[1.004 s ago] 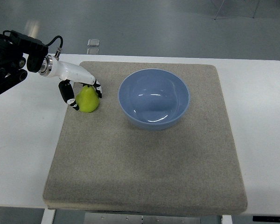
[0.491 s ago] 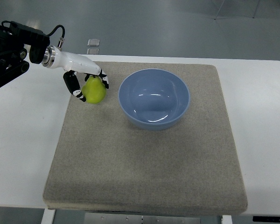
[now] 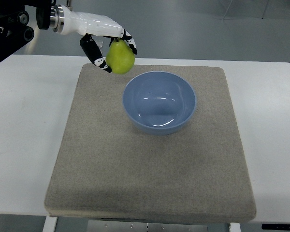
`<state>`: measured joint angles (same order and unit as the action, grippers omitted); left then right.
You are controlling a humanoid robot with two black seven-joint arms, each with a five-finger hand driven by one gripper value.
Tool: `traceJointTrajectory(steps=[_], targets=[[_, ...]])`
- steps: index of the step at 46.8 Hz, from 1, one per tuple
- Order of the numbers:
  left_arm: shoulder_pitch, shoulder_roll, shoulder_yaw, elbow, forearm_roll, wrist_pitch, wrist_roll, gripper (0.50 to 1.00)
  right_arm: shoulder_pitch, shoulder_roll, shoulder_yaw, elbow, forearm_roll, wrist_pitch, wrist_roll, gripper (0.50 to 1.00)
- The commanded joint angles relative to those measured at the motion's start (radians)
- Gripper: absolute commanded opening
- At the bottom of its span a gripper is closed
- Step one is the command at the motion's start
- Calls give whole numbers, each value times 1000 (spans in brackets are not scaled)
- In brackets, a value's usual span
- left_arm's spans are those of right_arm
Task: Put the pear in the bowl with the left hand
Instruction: 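Lift the pear with the left hand and carry it over the bowl, then lower the pear into the blue bowl and open the left hand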
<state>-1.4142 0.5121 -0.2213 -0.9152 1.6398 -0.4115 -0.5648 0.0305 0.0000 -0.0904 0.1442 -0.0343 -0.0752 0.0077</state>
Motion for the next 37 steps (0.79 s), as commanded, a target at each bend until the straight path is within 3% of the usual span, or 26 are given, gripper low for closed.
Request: traceJointTrajectory(steps=[1, 16, 37], targets=[[6, -49, -1, -2, 0, 0, 2, 500, 0, 0, 0, 0, 1, 0, 0, 926], [49, -195, 13, 10, 5, 0, 13, 500, 0, 0, 0, 0, -1, 0, 0, 924], [110, -227, 17, 47, 17, 23, 16, 500, 0, 0, 0, 0, -1, 0, 0, 924]])
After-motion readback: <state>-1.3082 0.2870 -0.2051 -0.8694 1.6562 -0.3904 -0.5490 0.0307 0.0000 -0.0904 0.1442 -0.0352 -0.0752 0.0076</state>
